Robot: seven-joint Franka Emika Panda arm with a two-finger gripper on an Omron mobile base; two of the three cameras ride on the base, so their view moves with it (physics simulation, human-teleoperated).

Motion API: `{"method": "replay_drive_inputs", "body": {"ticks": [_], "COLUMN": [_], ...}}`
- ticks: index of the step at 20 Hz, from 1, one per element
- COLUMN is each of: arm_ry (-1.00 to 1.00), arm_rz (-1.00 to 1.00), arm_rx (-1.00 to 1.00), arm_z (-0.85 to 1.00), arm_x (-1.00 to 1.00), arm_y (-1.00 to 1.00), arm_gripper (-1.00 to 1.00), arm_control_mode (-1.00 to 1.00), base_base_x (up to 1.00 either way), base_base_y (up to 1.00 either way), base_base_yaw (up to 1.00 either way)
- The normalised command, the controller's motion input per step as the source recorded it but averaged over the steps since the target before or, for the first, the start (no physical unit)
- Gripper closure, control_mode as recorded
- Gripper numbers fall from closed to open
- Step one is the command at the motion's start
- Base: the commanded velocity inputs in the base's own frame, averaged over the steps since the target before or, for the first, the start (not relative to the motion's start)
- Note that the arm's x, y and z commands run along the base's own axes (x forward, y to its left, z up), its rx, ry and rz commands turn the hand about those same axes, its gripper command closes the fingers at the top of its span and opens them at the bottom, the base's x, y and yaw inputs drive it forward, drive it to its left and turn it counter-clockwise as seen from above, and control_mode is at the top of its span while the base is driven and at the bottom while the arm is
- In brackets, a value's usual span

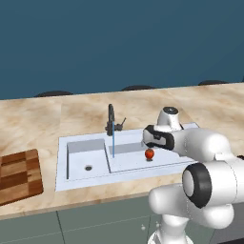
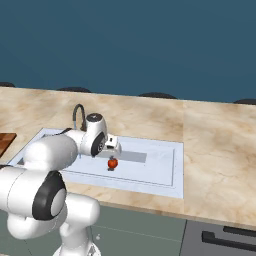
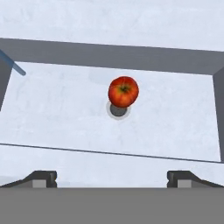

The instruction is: Pick the apple from the sink and place it on the cutting board to airdry. Then turn off the sink faucet.

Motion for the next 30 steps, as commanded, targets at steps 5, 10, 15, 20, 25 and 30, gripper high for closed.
{"method": "replay_drive_inputs", "body": {"ticks": [5,10,15,20,25,30], "arm_ry": [0.0,0.0,0.0,0.0,0.0,0.0], "arm_rz": [0.0,0.0,0.0,0.0,0.0,0.0], "arm_rx": [0.01,0.01,0.01,0.01,0.0,0.0], "arm_z": [-0.21,-0.19,-0.17,-0.16,-0.14,-0.16], "arm_x": [0.16,0.14,0.16,0.16,0.17,0.22], "arm_y": [0.0,-0.01,-0.02,-0.02,-0.02,0.0], "arm_gripper": [-1.0,-1.0,-1.0,-1.0,-1.0,-1.0], "arm_control_mode": [-1.0,-1.0,-1.0,-1.0,-1.0,-1.0], "base_base_x": [0.0,0.0,0.0,0.0,0.0,0.0], "base_base_y": [0.0,0.0,0.0,0.0,0.0,0.0], "base_base_yaw": [0.0,0.0,0.0,0.0,0.0,0.0]}}
